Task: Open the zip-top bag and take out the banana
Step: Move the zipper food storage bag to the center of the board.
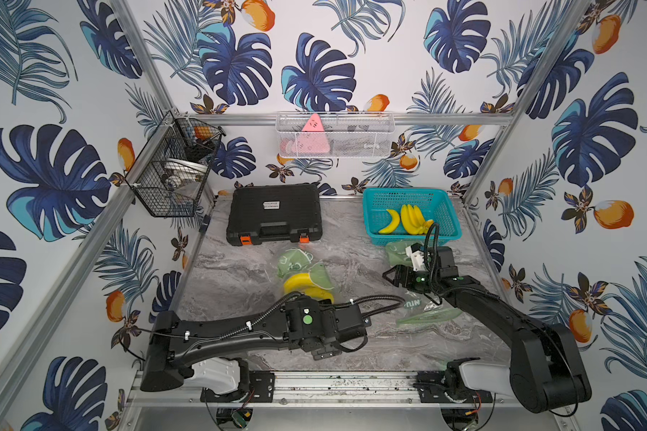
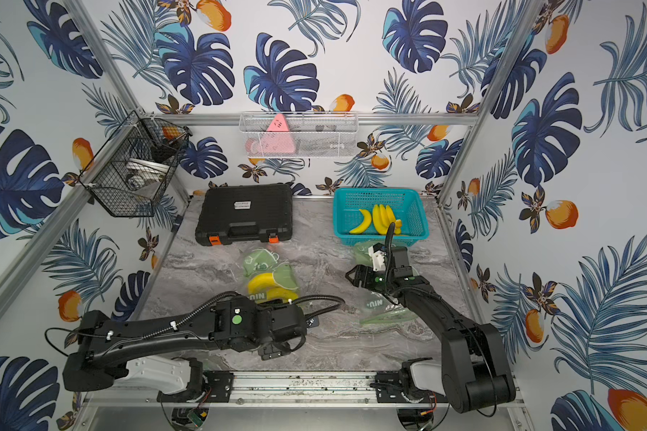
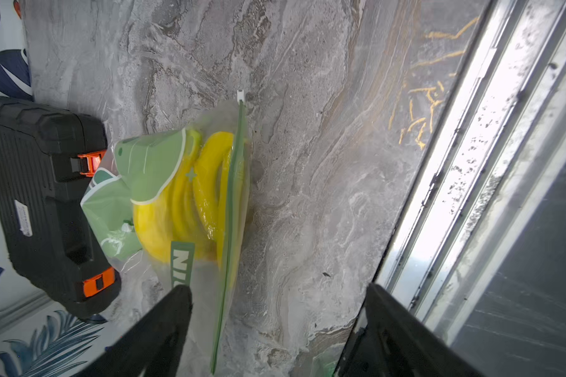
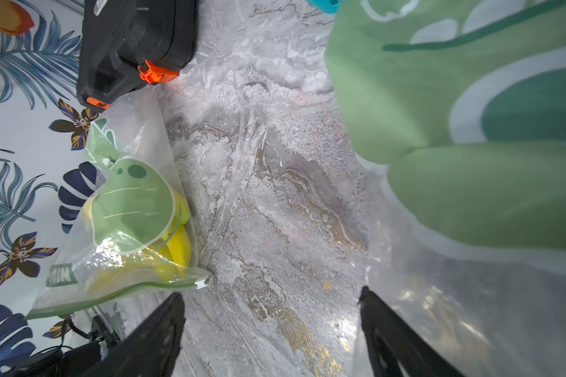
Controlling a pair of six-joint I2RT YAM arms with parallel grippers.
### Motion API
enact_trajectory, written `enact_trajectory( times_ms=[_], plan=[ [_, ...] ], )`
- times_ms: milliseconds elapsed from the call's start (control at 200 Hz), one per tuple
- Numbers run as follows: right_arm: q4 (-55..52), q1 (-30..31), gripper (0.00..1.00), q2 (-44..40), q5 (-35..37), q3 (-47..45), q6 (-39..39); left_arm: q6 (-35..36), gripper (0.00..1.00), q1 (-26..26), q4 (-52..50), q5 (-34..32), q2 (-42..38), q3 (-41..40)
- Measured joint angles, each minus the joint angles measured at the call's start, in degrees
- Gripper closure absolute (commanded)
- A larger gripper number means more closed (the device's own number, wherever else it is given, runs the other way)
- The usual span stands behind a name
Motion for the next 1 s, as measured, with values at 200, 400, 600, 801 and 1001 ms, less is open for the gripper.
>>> enact_trajectory(
  times_ms=[200,400,600,801,1001],
  plan=[
    [1.2,-1.0,0.14,0.8,-1.9,-0.2,0.3,2.2,0.15,0.4,5.9,-6.3,8.5,-4.9],
    [1.6,-1.5,0.14,0.5,-2.4,-0.6,0.2,6.6,0.18,8.0,14.1,-7.0,12.1,-8.6],
    [2.9,-2.1,0.14,0.5,-2.8,-1.4,0.2,9.4,0.22,11.6,19.3,-5.2,14.6,-9.0],
    [2.9,-3.1,0.14,0.8,-3.0,-1.3,-0.1,9.4,0.20,11.3,22.0,-2.8,18.0,-10.5],
    [3.1,-3.7,0.15,0.5,-3.4,-1.9,-0.3,9.0,0.32,14.3,23.5,-5.8,21.2,-9.0]
  ],
)
